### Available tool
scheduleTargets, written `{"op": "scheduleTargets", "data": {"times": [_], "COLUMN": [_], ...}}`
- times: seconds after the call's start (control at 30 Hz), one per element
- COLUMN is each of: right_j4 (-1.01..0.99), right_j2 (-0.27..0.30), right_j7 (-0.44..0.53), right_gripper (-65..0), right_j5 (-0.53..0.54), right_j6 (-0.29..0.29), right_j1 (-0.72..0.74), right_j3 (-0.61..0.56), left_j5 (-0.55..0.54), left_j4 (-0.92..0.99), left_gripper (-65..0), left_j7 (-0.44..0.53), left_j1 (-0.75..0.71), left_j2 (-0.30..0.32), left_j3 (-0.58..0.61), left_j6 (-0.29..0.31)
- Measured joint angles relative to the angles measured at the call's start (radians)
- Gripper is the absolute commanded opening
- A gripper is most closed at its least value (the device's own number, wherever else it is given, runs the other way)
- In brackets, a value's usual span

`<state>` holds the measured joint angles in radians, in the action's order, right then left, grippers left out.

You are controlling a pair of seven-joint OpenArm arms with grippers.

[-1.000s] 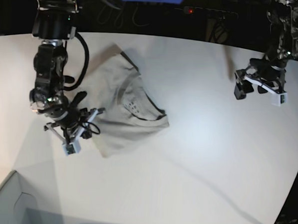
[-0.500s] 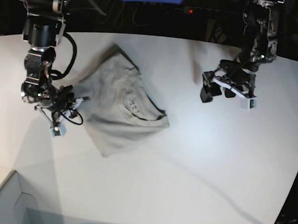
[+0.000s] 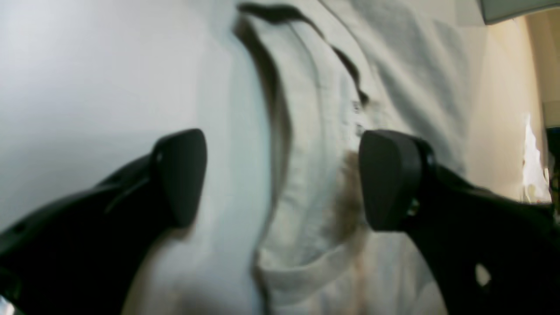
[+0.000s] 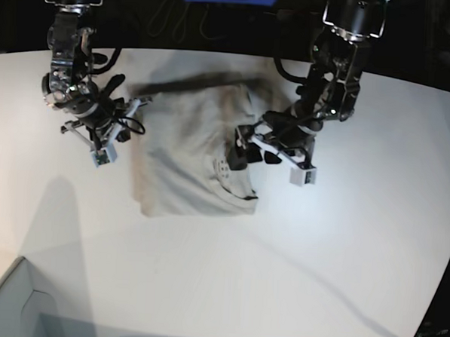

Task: Layout the t-shirt on the table in an organized manner, then fold the t-shirt properly
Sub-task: 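Grasp the folded shirt with the left gripper and fold it over once more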

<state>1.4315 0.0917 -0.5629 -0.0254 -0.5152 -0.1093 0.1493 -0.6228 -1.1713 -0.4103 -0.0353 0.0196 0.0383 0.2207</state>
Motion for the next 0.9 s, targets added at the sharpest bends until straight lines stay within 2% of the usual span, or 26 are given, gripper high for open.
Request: {"op": "scheduleTargets", "data": {"times": [0.23,0.3,0.33,0.47,0.5,0.57,0.63,0.77,0.83,0.9], "right_j4": [0.007,0.019,0.024,0.077,0.093,0.121,0.144,0.192,0.211,0.231], "right_j2": [0.019,0.021,0.022,0.017,0.021,0.022,0.021,0.017,0.012,0.007], "right_j7": [-0.006,-0.002,-0.008,-0.011,-0.003,-0.001,-0.013,-0.009,-0.010,-0.013], "right_gripper": [-65.0,-65.0,-65.0,-65.0,-65.0,-65.0,-65.0,-65.0,-65.0,-65.0], "right_j5": [0.000,-0.001,-0.001,-0.002,-0.003,-0.003,-0.002,-0.002,-0.002,-0.002], "right_j6": [0.000,0.000,0.000,0.000,0.000,0.000,0.000,0.000,0.000,-0.001], "right_j1": [-0.028,-0.048,-0.056,-0.072,-0.074,-0.083,-0.094,-0.132,-0.148,-0.163], "right_j3": [0.000,0.000,0.003,0.113,0.139,0.182,0.217,0.285,0.314,0.334], "left_j5": [-0.011,-0.019,-0.021,-0.008,-0.006,-0.015,-0.014,-0.015,-0.006,0.011], "left_j4": [0.125,0.171,0.185,0.232,0.242,0.283,0.345,0.451,0.498,0.536], "left_gripper": [-12.4,-16.2,-22.4,-59.5,-65.0,-63.3,-65.0,-65.0,-65.0,-65.0], "left_j7": [0.012,0.023,0.029,0.018,0.016,0.000,-0.008,0.006,0.031,0.032], "left_j1": [0.103,0.132,0.142,0.172,0.179,0.217,0.289,0.444,0.527,0.615], "left_j2": [-0.006,-0.009,-0.008,-0.004,-0.004,-0.001,0.007,0.042,0.052,0.046], "left_j3": [0.103,0.113,0.129,0.171,0.174,0.183,0.248,0.491,0.657,0.837], "left_j6": [0.018,0.028,0.027,0.011,0.012,0.026,0.028,0.028,0.085,0.172]}}
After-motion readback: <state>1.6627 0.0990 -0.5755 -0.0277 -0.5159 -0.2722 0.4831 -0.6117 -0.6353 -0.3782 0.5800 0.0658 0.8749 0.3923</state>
